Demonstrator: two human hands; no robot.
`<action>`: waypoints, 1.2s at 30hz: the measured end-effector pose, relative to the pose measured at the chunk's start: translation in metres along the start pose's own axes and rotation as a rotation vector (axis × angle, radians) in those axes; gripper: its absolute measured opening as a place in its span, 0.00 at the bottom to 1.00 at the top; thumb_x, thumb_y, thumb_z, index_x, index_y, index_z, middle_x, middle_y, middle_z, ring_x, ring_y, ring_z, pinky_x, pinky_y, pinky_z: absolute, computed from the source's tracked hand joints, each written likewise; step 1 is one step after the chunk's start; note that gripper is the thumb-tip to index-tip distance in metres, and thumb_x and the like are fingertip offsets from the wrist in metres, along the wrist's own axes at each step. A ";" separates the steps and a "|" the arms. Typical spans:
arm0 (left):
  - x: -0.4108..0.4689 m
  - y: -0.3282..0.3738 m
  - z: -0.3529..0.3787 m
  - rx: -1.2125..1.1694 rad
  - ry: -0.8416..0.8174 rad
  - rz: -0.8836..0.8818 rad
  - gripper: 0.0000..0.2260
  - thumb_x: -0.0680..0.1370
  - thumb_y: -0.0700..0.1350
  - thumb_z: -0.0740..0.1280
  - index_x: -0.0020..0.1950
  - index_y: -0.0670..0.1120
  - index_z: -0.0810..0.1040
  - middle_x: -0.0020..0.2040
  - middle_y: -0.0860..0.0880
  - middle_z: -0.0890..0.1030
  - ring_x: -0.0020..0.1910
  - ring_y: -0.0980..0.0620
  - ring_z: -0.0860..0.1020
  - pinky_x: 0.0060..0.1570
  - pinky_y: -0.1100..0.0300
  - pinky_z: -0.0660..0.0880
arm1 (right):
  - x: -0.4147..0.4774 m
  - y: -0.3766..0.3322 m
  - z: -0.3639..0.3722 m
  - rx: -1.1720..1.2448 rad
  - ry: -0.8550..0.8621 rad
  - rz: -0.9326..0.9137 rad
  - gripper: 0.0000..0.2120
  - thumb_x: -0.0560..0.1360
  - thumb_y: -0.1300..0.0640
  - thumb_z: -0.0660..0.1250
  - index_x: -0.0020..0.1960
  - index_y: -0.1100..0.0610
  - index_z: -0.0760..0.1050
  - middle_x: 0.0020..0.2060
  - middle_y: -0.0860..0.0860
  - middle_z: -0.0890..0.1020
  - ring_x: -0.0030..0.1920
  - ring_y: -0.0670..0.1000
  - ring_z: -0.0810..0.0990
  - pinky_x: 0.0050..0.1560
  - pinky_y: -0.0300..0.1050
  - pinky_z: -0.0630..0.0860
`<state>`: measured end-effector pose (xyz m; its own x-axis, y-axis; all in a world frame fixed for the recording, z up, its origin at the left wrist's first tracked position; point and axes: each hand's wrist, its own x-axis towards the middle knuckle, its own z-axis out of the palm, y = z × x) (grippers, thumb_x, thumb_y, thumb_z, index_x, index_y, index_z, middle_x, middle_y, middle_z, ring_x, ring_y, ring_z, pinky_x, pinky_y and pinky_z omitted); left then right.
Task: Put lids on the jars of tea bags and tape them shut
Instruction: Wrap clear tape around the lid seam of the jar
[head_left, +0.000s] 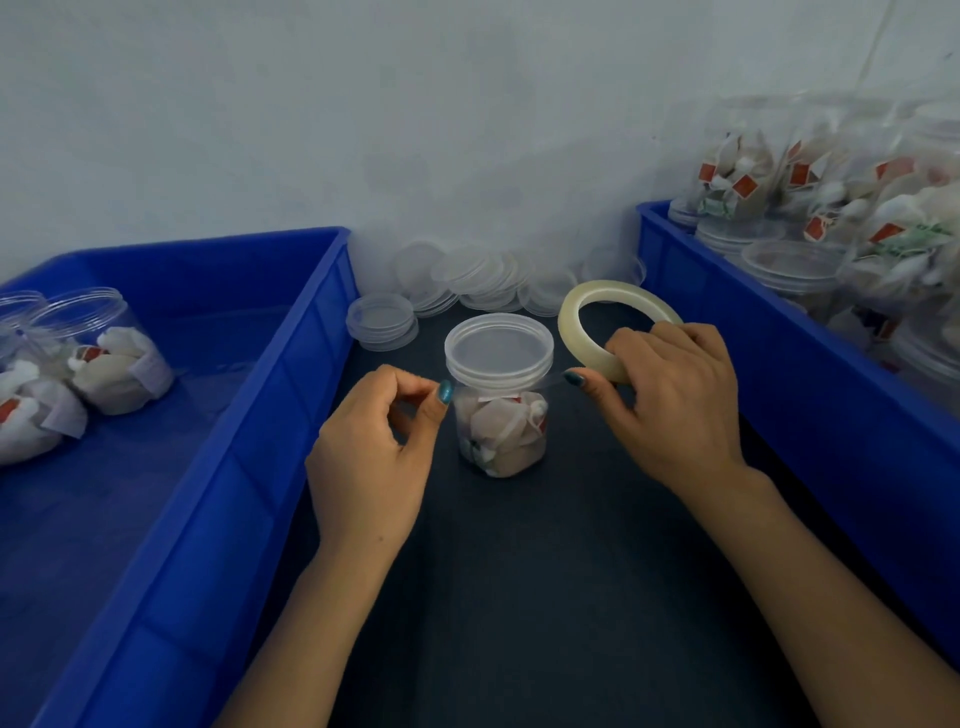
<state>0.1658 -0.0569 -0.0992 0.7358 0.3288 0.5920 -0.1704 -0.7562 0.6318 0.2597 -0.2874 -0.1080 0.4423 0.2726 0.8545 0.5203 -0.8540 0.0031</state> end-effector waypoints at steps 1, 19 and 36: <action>0.001 -0.001 0.001 -0.015 -0.008 -0.010 0.11 0.78 0.61 0.62 0.50 0.56 0.75 0.43 0.59 0.78 0.42 0.59 0.76 0.34 0.63 0.70 | 0.000 0.000 0.000 0.007 -0.001 0.012 0.24 0.82 0.38 0.57 0.40 0.57 0.74 0.31 0.51 0.77 0.35 0.53 0.73 0.48 0.49 0.65; 0.027 -0.009 0.032 -0.479 -0.382 0.024 0.37 0.68 0.57 0.77 0.74 0.54 0.68 0.68 0.62 0.76 0.67 0.63 0.74 0.64 0.63 0.75 | 0.001 -0.001 -0.003 0.044 -0.034 0.060 0.23 0.81 0.37 0.58 0.42 0.55 0.75 0.33 0.49 0.77 0.36 0.52 0.73 0.47 0.48 0.64; 0.032 -0.008 0.030 -0.668 -0.240 -0.170 0.16 0.84 0.55 0.58 0.68 0.52 0.76 0.66 0.56 0.79 0.66 0.58 0.77 0.65 0.54 0.77 | 0.002 -0.001 -0.004 0.109 -0.053 0.071 0.23 0.81 0.38 0.58 0.41 0.55 0.74 0.33 0.48 0.76 0.36 0.51 0.72 0.47 0.46 0.62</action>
<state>0.2101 -0.0573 -0.1004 0.8978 0.2201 0.3815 -0.3485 -0.1744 0.9209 0.2571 -0.2877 -0.1045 0.5174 0.2392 0.8216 0.5613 -0.8196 -0.1148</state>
